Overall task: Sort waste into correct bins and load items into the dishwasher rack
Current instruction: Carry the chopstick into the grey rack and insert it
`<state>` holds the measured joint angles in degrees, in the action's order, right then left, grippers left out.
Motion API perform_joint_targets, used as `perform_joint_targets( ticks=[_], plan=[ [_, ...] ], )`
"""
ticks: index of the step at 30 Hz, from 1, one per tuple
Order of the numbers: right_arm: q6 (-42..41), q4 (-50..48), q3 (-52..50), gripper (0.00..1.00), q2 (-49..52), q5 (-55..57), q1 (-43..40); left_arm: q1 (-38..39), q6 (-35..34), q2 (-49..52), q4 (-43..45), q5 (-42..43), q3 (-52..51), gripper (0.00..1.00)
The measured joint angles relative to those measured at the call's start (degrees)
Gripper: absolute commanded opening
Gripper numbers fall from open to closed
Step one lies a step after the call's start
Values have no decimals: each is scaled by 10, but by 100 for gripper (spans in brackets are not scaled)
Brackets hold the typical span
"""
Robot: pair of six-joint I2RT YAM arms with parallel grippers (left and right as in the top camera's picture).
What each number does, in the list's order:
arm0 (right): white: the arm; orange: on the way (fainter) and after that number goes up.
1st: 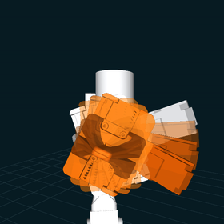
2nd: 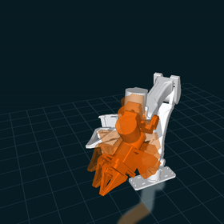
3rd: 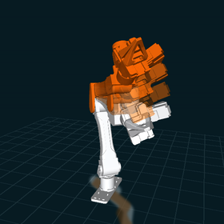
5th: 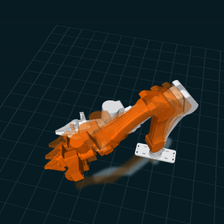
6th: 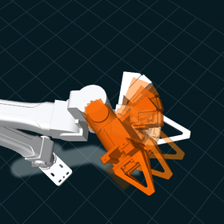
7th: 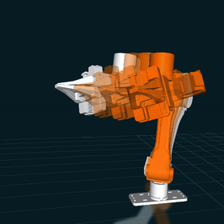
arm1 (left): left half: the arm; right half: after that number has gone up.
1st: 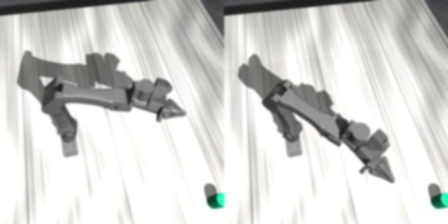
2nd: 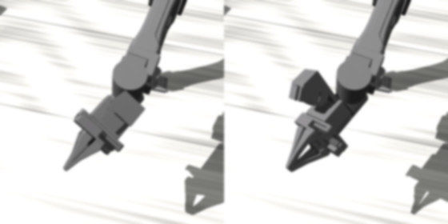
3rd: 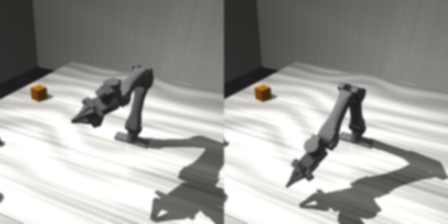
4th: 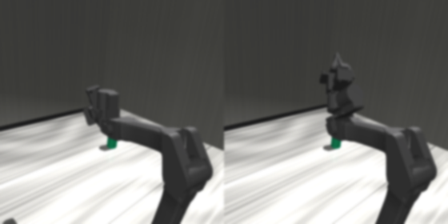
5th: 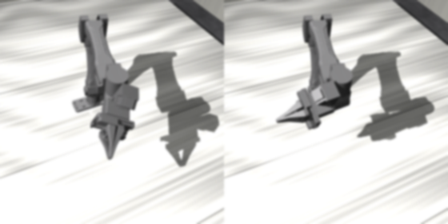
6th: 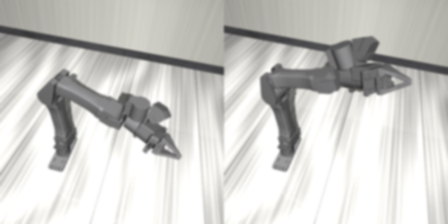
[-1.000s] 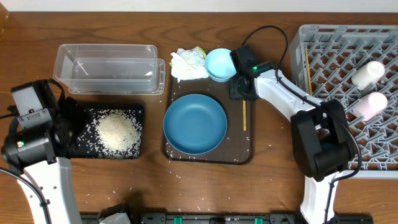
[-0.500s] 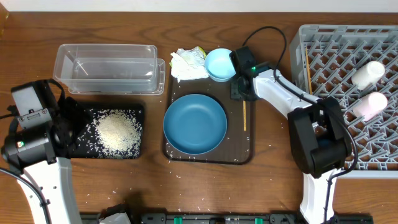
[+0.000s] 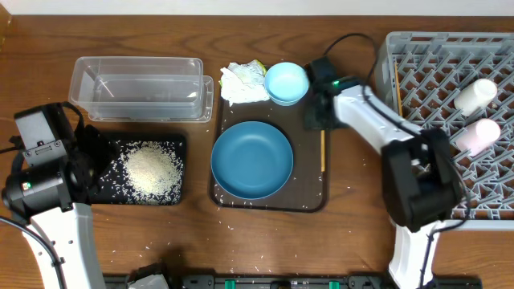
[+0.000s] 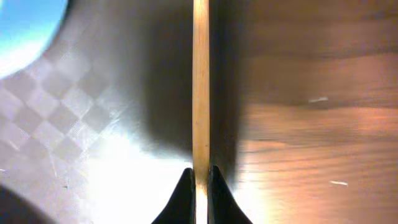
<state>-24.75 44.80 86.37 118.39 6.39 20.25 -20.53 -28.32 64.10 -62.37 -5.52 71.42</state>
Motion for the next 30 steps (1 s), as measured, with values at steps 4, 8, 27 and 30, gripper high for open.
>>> perform_joint_targets(
  ticks=[4,8,27,30],
  plan=[
    [22,-1,19,1,-74,-5,-51,0,0,0,0,0,0,89],
    [55,-7,34,1,-161,-9,-122,0,0,0,0,0,0,89],
    [232,-20,38,15,-141,-124,-303,0,0,0,0,0,0,89],
    [238,-20,38,40,-129,-129,-304,0,0,0,0,0,0,89]
  ],
)
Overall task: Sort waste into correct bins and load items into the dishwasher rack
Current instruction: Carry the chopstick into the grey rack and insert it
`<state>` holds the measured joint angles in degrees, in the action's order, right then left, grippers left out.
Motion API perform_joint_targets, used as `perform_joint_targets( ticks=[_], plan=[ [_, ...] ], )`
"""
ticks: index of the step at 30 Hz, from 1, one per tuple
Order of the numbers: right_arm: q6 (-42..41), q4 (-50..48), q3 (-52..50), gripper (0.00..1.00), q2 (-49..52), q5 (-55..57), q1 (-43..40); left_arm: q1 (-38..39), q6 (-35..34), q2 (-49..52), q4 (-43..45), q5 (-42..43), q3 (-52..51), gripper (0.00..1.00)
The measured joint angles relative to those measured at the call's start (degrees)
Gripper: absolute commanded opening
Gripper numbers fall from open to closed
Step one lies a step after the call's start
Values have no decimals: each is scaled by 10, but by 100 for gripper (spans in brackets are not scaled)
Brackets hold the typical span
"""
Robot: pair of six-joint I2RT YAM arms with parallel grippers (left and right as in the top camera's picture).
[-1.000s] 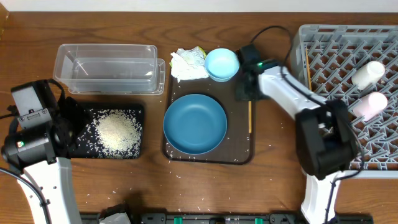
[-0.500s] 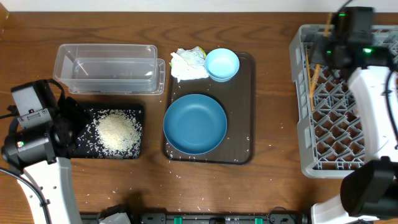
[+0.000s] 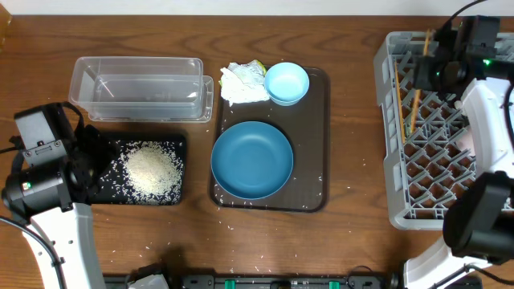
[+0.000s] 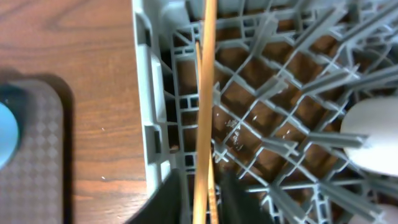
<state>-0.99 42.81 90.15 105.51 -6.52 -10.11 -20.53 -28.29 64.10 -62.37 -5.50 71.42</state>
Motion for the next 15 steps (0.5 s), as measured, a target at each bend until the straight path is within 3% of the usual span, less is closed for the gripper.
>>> perform_joint_targets(
  ticks=[4,7,10,15],
  plan=[
    [-1,4,-2,71,4,-13,0,0,0,0,0,0,0,89],
    [-4,9,-2,88,4,-30,0,0,0,0,0,0,0,89],
    [-17,19,-2,96,4,-40,0,0,0,0,0,0,0,89],
    [-26,32,-2,96,4,-77,0,0,0,0,0,0,0,89]
  ],
)
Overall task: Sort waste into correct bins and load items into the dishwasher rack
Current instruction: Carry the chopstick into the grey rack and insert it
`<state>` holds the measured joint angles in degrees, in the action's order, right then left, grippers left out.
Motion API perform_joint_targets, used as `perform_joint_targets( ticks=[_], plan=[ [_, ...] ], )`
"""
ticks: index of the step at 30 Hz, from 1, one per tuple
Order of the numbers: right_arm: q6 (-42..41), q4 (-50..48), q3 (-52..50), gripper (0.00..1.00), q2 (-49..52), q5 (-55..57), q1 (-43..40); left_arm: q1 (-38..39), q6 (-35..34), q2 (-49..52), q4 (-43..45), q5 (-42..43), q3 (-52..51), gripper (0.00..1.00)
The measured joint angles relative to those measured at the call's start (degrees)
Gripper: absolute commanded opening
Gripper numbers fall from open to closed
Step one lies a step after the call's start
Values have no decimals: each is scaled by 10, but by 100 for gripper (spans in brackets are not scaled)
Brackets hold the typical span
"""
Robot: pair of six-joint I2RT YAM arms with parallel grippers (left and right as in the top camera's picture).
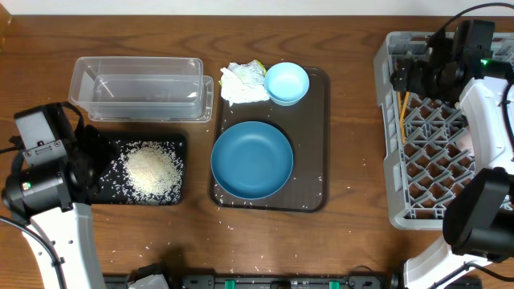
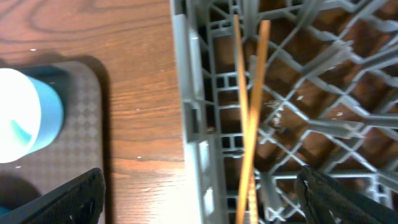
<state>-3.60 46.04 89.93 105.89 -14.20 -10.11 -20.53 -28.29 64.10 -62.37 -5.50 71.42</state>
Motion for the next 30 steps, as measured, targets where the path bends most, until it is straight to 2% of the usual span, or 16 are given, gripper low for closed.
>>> perform_joint_targets(
  ticks=[2,5,8,11,18,22,24,30],
  plan=[
    [-8,-1,0,92,0,-9,0,0,0,0,0,0,0,89],
    [-22,-12,0,79,0,-10,0,0,0,0,0,0,0,89],
    [-45,-33,0,80,0,3,0,0,0,0,0,0,0,89],
    [-68,-58,0,85,0,24,0,0,0,0,0,0,0,89],
    [-88,-128,0,82,2,48,0,0,0,0,0,0,0,89],
    [-102,-158,0,72,22,52,0,0,0,0,0,0,0,89],
    [-110,-166,0,61,42,53,0,0,0,0,0,0,0,89],
    [-122,-182,-1,57,101,60,0,0,0,0,0,0,0,89]
  ],
)
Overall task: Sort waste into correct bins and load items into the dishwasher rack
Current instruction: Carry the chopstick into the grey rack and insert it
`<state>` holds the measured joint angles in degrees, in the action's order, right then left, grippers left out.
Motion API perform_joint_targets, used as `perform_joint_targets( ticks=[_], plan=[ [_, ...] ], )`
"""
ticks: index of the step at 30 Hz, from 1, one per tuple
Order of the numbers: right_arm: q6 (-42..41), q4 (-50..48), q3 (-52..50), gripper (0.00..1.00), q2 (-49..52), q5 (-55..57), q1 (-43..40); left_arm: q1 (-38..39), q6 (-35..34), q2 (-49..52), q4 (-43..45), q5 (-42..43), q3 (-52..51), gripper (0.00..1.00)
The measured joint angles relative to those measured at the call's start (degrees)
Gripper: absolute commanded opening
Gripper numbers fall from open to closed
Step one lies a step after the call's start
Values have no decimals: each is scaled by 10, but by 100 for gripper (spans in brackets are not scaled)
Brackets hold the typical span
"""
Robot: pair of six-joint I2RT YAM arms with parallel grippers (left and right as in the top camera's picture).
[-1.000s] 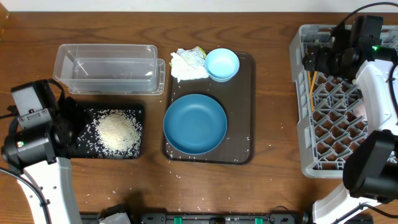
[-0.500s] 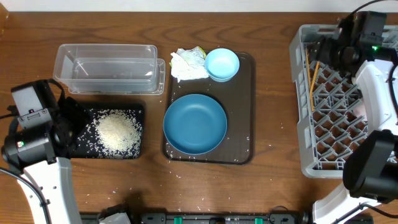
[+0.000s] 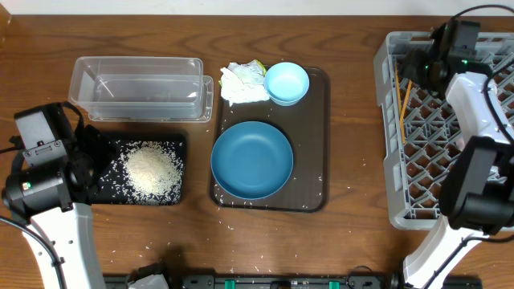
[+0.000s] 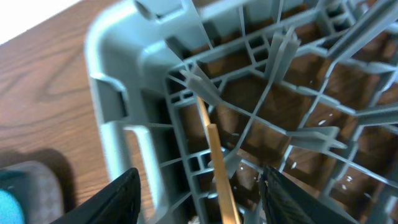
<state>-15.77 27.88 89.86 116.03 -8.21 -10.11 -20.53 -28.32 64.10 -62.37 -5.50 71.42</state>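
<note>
Two wooden chopsticks point(image 3: 401, 98) lie in the left column of the grey dishwasher rack point(image 3: 450, 210); one chopstick point(image 4: 219, 163) shows in the right wrist view. My right gripper point(image 3: 413, 67) hangs open above them point(image 4: 205, 200) near the rack's far left corner, holding nothing. On the brown tray point(image 3: 312, 181) sit a blue plate point(image 3: 251, 159), a small blue bowl point(image 3: 287, 83) and crumpled paper waste point(image 3: 243, 83). My left gripper point(image 3: 87, 157) rests beside the black tray of rice point(image 3: 148, 170); its jaws cannot be made out.
A clear plastic container point(image 3: 140, 88) stands at the back left, above the black tray. Rice grains are scattered on the table around both trays. The right arm lies across the rack's far part.
My right gripper stays open and has shifted toward the rack's far left corner, higher over the chopsticks. The chopsticks remain in the rack. The left arm has not moved.
My right gripper was shut on a chopstick at the brown tray's right edge. Then it held that chopstick over the rack's left side, beside another one lying there. Then it was open with both chopsticks in the rack, and now it hangs near the rack's corner.
</note>
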Motion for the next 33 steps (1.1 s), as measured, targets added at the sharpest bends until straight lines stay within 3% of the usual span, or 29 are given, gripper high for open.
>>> perform_joint_targets(
  ticks=[10,19,23,28,33],
  plan=[
    [-5,-3,0,22,8,2,0,0,0,0,0,0,0,89],
    [-8,4,0,17,8,7,-2,0,0,0,0,0,0,89],
    [-6,7,0,6,8,12,-2,0,0,0,0,0,0,89],
    [-5,10,0,1,8,16,-2,0,0,0,0,0,0,89],
    [-3,14,0,1,7,16,-2,0,0,0,0,0,0,89]
  ],
)
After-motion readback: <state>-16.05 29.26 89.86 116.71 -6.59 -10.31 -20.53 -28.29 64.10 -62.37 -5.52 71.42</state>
